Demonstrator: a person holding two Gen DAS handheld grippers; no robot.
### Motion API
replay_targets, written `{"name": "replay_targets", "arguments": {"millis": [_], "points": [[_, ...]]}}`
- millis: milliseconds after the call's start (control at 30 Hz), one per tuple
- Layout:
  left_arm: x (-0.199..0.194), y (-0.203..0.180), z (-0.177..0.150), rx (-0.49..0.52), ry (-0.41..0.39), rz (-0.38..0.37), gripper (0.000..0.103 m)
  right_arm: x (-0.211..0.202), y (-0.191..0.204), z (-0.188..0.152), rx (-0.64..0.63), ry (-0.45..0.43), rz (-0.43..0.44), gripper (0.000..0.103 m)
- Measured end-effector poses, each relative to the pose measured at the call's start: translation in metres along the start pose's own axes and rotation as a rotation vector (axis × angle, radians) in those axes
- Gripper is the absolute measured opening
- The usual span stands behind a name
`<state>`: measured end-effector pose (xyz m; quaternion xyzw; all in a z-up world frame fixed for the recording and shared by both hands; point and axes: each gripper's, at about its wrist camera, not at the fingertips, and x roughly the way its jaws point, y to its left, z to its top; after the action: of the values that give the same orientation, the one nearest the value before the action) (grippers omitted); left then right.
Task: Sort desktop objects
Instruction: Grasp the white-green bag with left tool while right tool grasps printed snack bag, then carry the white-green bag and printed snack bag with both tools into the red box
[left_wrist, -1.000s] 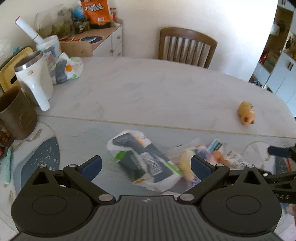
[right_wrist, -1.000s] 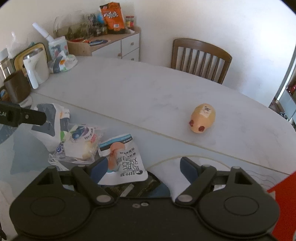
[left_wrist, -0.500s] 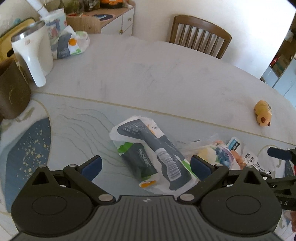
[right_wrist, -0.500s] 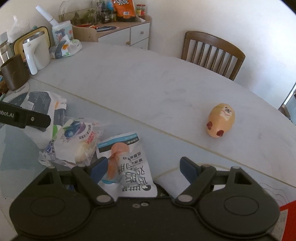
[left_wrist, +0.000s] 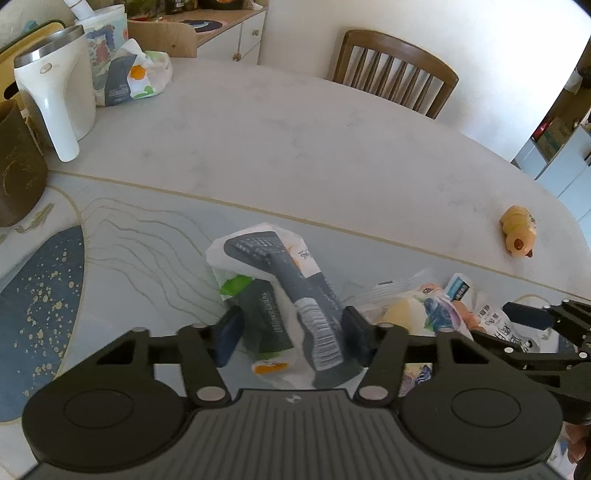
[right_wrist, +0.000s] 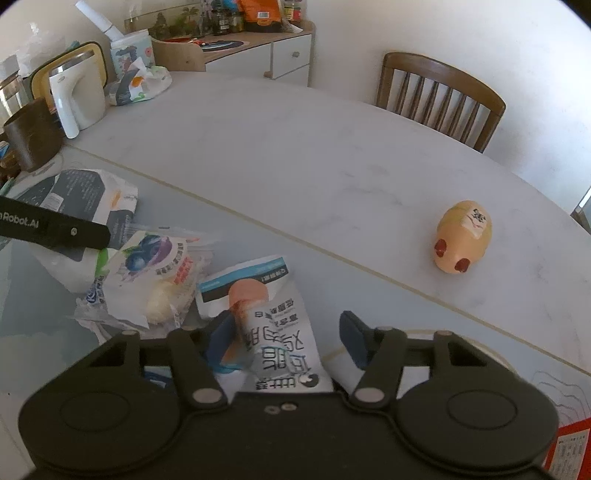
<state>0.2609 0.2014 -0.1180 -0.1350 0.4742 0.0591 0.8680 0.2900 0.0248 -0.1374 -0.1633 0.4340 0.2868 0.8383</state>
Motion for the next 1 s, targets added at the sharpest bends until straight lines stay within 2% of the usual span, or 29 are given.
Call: {"name": "replay_targets", "arguments": {"millis": [100, 500, 633, 1000], "points": [[0.0, 0.0, 0.0, -0.003, 0.004, -0.016, 0.04, 0.0, 0.002, 0.001, -0.009, 0.003, 0.003, 0.048], [-0.009, 0.001, 0.001, -0.013, -0.013, -0.052, 0.02, -0.005, 0.004, 0.004, -0.003, -0.002, -0.004, 0.039], [-0.015, -0.001, 0.002, -0.003, -0.028, -0.059, 0.018, -0.011, -0.001, 0.005, 0.018, -0.013, -0.011, 0.034], [-0.032, -0.001, 0.0, 0.006, -0.056, -0.079, 0.017, -0.026, -0.007, 0.005, 0.05, -0.034, -0.013, 0.034]]}}
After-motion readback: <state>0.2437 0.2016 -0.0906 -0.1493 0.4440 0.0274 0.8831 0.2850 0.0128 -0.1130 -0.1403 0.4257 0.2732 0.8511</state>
